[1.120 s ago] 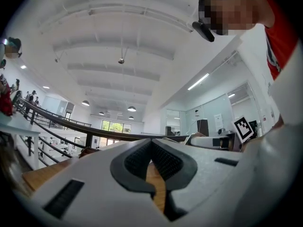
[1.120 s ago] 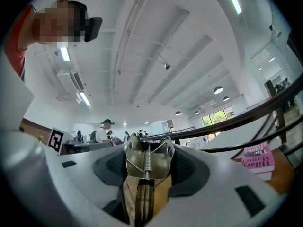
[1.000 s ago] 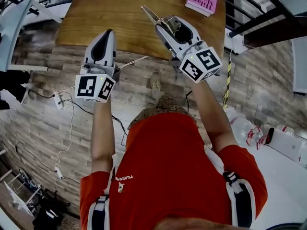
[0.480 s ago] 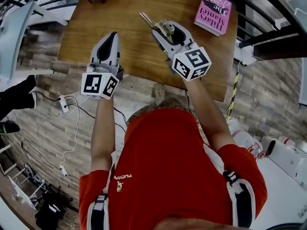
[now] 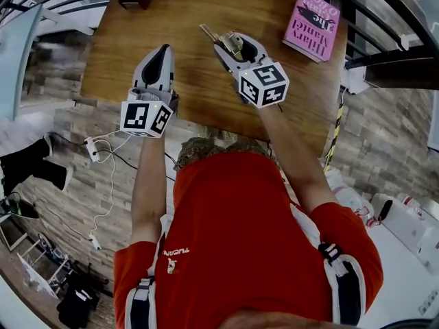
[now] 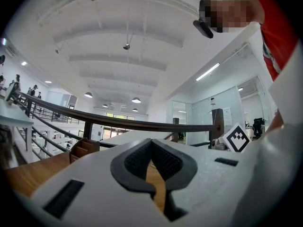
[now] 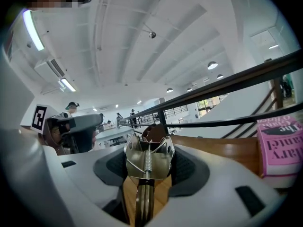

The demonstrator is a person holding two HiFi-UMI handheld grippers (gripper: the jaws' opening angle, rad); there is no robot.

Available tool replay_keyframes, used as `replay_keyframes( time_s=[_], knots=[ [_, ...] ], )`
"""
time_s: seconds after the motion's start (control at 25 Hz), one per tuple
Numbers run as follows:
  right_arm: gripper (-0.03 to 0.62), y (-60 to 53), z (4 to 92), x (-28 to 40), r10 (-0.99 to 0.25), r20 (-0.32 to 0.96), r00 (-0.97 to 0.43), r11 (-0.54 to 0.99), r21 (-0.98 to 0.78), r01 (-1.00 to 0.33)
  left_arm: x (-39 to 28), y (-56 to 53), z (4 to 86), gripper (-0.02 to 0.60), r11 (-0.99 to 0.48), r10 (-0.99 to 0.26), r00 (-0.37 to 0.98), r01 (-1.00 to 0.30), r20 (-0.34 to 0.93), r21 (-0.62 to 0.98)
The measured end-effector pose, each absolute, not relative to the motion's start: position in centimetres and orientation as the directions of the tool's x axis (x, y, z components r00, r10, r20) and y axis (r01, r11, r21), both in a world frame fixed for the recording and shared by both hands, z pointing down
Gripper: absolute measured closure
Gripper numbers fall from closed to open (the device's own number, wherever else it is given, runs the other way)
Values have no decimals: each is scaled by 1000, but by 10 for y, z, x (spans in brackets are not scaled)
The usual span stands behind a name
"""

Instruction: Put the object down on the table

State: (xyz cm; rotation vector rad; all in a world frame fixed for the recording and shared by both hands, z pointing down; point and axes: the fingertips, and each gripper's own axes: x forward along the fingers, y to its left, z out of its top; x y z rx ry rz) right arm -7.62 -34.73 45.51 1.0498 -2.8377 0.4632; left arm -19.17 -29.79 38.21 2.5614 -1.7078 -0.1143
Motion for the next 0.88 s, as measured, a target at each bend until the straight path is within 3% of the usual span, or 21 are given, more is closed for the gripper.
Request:
replay_keyframes(
  time_s=[0.88],
  knots=[
    [364, -374, 554, -126, -592, 461, -661, 686, -143, -713, -224, -334, 423, 572, -482, -870, 491, -863, 30, 153]
  ],
)
